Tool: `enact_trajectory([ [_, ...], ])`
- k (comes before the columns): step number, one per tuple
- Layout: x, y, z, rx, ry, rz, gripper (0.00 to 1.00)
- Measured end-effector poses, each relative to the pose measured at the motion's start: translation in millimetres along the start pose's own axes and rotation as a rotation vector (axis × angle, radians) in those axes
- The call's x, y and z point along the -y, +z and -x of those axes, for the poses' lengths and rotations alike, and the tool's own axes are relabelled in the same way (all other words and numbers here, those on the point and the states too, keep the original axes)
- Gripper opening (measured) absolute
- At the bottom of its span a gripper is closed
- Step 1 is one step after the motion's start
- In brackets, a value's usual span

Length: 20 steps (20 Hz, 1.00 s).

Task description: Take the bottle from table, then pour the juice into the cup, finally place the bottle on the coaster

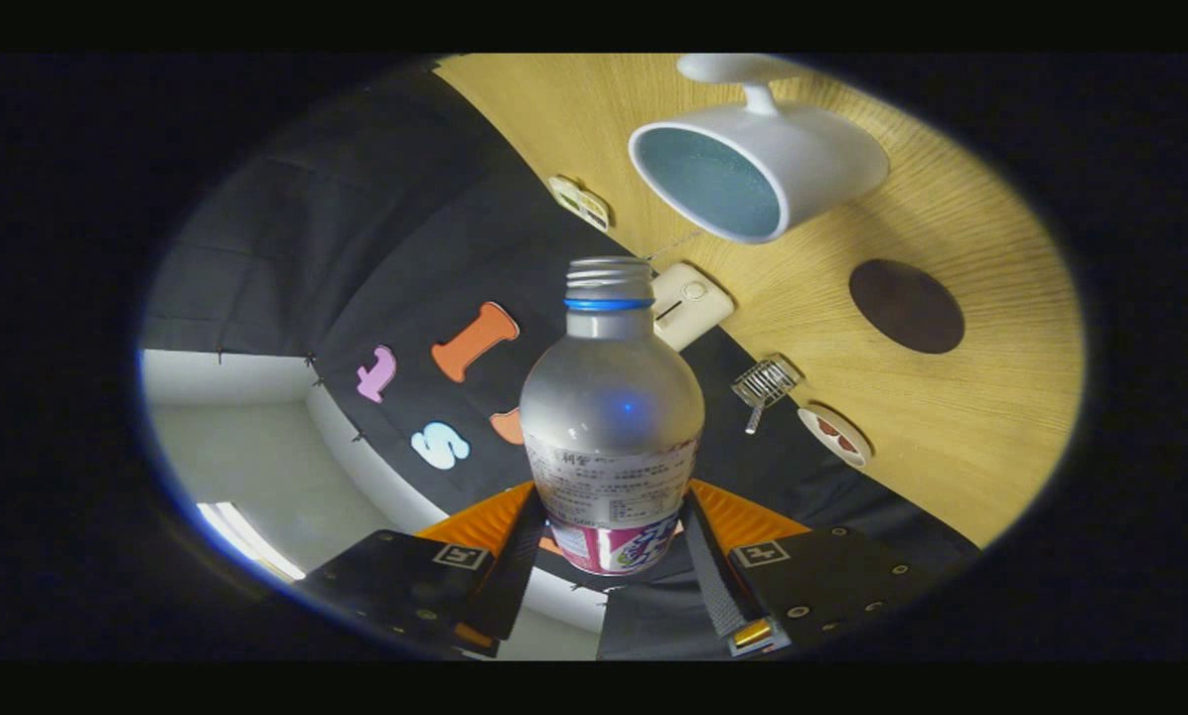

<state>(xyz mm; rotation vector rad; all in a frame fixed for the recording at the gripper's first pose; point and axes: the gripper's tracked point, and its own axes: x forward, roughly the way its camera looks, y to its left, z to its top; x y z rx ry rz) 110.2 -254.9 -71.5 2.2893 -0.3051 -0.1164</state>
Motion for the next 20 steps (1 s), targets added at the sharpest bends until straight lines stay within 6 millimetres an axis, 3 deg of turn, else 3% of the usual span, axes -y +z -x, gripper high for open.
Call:
enact_trajectory([
  [9,29.9,30.5,-4.8,0.054,-0.054,0.099,0.74],
  [15,50.6,25.7,-7.9,0.021,-0.160,0.333,0.74],
  [20,67.3,37.1,-3.3,0.005,-0.184,0.555,0.74],
])
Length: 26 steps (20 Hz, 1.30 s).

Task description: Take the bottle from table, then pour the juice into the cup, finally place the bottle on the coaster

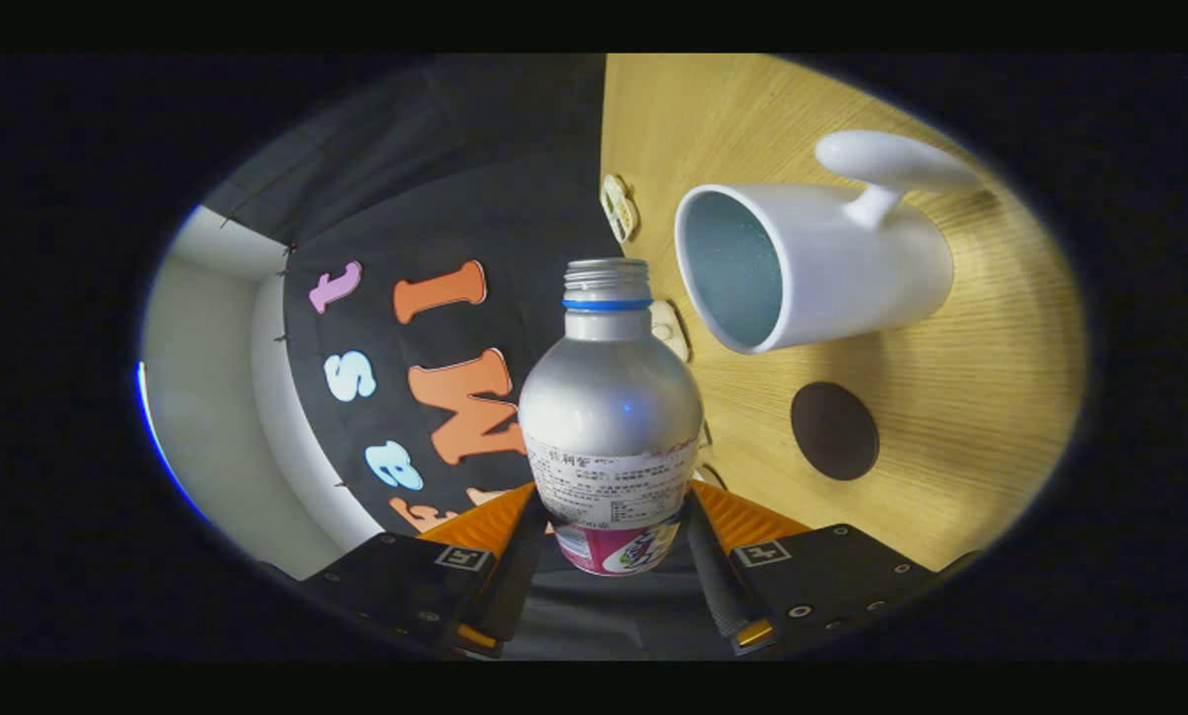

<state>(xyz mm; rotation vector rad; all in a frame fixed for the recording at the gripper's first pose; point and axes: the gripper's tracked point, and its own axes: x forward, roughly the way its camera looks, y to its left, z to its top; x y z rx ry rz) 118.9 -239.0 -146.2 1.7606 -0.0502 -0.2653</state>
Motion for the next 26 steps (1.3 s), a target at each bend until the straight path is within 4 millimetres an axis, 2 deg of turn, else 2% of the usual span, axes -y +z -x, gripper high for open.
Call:
enact_trajectory([
  [4,3.0,3.1,-3.6,-0.009,-0.039,0.266,0.74],
  [10,-0.1,19.4,-5.4,0.002,-0.041,0.729,0.74],
  [14,-3.9,28.4,-9.1,0.020,-0.060,0.942,0.74],
  [17,-6.8,21.3,-12.2,0.015,-0.049,1.094,0.74],
  [20,-1.4,1.8,-17.4,-0.033,-0.025,1.236,0.74],
  [23,5.2,-10.1,-26.4,-0.056,-0.025,1.394,0.74],
  [26,20.1,-14.3,-35.9,-0.074,-0.076,1.529,0.74],
])
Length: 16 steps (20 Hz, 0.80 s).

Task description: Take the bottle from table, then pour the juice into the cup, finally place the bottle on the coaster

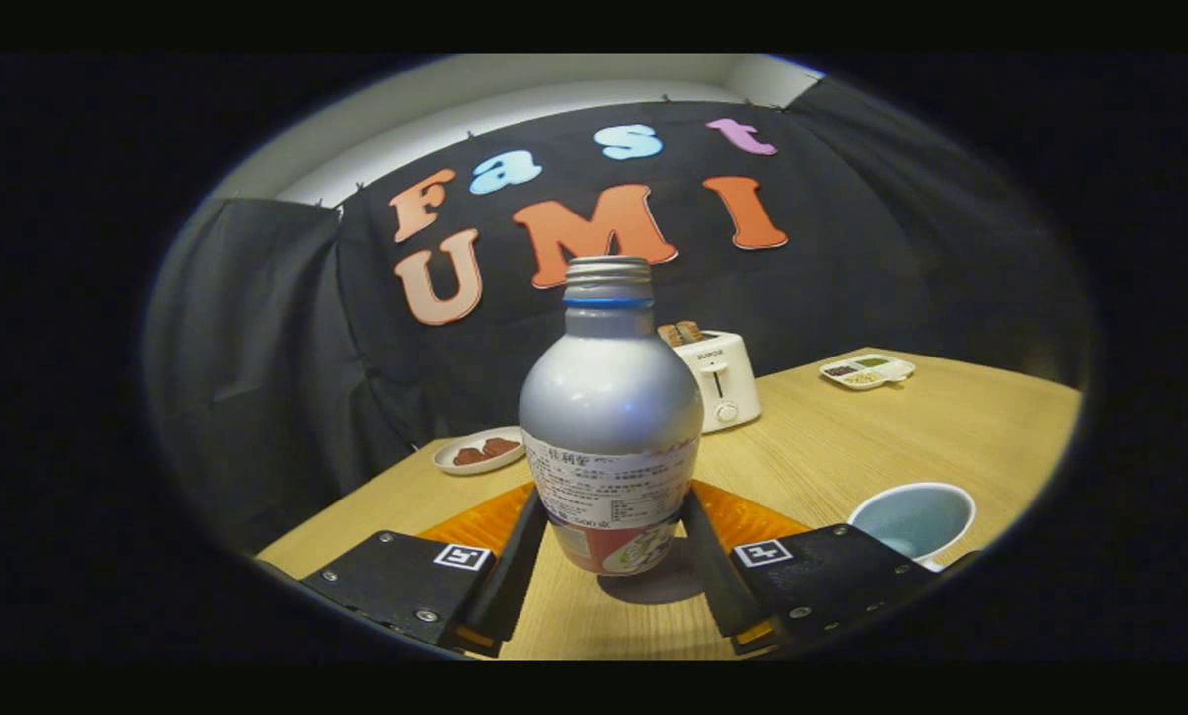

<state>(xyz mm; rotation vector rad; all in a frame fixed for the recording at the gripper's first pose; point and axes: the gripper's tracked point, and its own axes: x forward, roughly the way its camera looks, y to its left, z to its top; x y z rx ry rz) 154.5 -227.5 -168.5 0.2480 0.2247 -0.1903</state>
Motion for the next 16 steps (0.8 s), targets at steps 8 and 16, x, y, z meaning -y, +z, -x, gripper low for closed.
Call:
enact_trajectory([
  [8,0.3,-31.9,-19.1,-0.085,-0.064,0.175,0.74],
  [16,11.2,-49.0,-26.2,-0.143,-0.103,0.227,0.74],
])
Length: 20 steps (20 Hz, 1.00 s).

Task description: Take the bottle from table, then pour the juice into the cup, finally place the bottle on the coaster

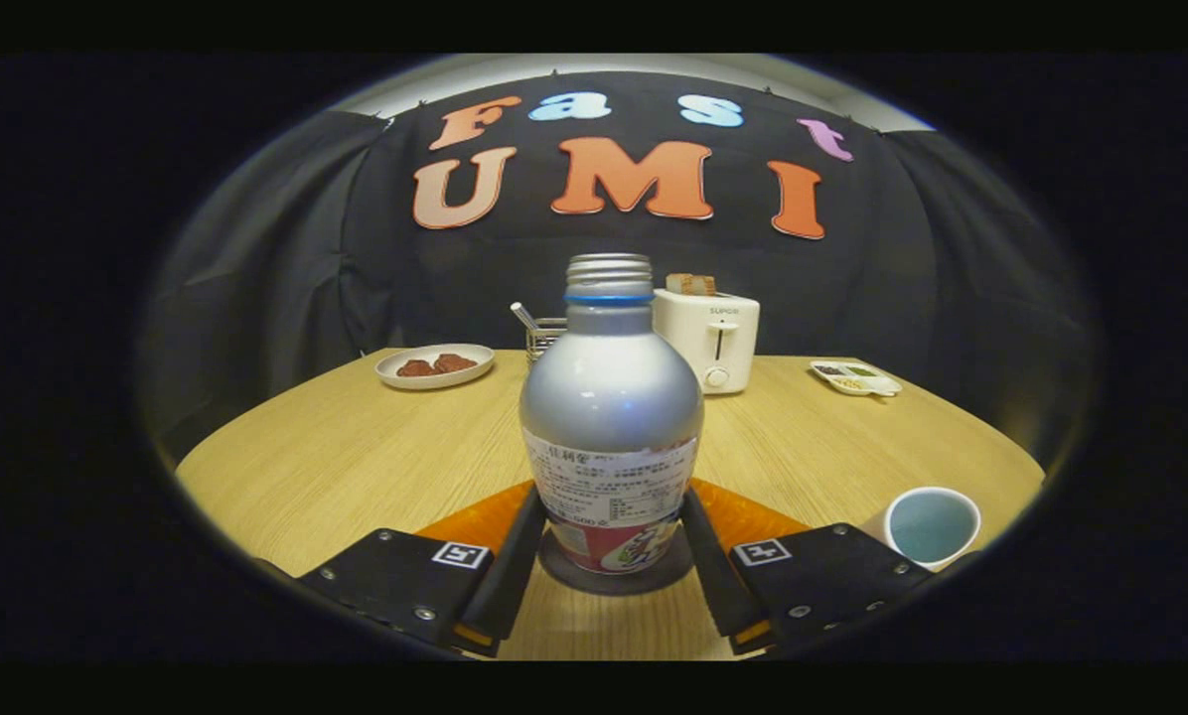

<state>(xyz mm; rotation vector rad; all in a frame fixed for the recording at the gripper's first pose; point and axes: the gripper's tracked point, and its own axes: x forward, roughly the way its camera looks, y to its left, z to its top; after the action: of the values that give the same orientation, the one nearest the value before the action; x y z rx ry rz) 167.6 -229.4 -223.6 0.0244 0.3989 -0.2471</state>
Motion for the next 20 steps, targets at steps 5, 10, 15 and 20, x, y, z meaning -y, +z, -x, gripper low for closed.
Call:
enact_trajectory([
  [5,0.8,-1.9,1.2,-0.011,-0.001,-0.011,0.74],
  [10,-1.3,-3.7,5.7,-0.014,0.001,-0.044,0.78],
  [15,-1.8,-1.0,17.2,0.002,-0.011,-0.044,0.88],
  [20,-0.1,10.6,38.3,0.035,-0.018,-0.090,0.97],
])
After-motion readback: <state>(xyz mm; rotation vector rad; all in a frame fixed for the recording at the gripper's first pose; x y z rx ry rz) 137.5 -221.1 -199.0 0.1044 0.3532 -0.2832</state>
